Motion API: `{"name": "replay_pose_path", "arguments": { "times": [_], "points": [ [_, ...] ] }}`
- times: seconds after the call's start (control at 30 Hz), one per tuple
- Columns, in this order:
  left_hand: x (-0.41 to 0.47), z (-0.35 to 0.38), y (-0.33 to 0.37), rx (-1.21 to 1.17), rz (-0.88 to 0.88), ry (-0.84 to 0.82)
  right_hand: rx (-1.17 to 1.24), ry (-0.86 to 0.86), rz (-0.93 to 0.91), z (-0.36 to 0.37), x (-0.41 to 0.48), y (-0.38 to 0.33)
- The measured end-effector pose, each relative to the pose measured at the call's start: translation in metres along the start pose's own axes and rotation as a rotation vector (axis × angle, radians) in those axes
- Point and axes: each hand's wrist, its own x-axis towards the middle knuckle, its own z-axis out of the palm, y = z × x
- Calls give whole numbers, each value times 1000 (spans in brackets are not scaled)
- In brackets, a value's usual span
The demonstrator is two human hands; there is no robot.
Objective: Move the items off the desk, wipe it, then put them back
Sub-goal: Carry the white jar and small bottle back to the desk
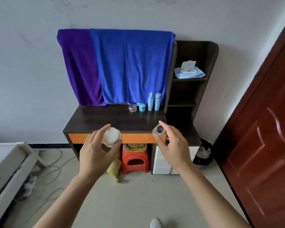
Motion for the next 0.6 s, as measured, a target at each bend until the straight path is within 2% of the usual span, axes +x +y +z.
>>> {"name": "replay_pose_path", "arguments": {
  "times": [0.33, 0.6],
  "points": [
    [192, 127, -58, 60, 2, -58, -5, -29, -30, 124, 187, 97],
    [310, 171, -139, 85, -37, 0, 58, -107, -6, 227, 317, 116]
  ]
}}
